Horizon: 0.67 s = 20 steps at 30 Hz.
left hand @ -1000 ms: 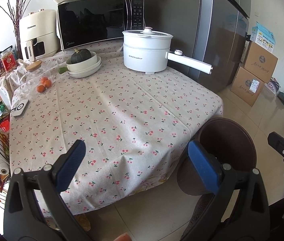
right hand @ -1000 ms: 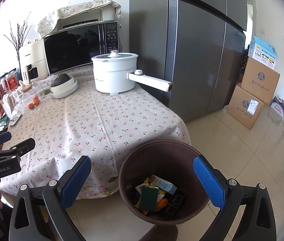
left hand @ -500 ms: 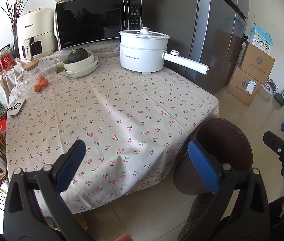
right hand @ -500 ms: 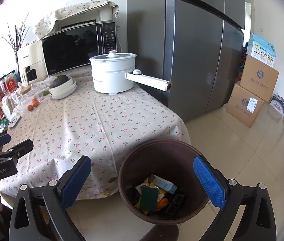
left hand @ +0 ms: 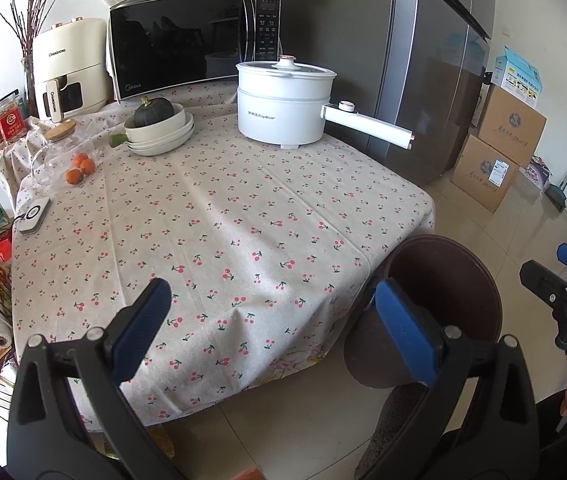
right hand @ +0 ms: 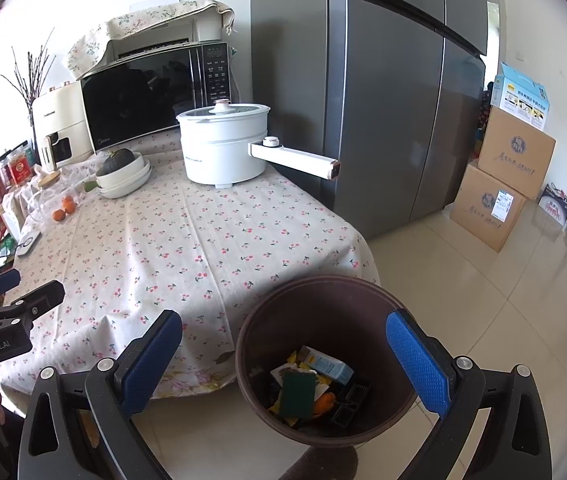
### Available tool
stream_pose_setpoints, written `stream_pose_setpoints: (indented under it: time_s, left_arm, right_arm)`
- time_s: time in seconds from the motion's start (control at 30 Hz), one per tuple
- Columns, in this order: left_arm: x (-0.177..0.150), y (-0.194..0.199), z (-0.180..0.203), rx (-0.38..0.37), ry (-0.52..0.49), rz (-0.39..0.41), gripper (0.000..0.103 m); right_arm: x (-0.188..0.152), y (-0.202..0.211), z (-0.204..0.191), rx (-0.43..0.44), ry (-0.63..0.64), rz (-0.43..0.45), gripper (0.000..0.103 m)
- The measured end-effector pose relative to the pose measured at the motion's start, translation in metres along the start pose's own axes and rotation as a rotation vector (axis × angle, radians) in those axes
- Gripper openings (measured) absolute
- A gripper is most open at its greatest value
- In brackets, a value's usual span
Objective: Collect trash
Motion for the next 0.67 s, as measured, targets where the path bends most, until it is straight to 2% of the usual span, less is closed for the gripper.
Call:
stream_pose_setpoints:
  time_s: [0.67]
  left_arm:
    - [-0.0040, -0.0019, 0.0054, -0.010, -0.003, -0.023, 0.102]
  right_arm:
    - [-0.0008, -0.0004, 0.0015, -0.001, -0.003, 0.002, 0.103]
Point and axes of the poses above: each gripper's, at about its wrist camera, not at the fingertips, and y roughly against the way its jaws point, z to its right, x to its top, the point moved 5 cm from there along -y, roughly the way its jaws point, and after that the axes turned 6 degrees about -z, right-handed, at the moved point
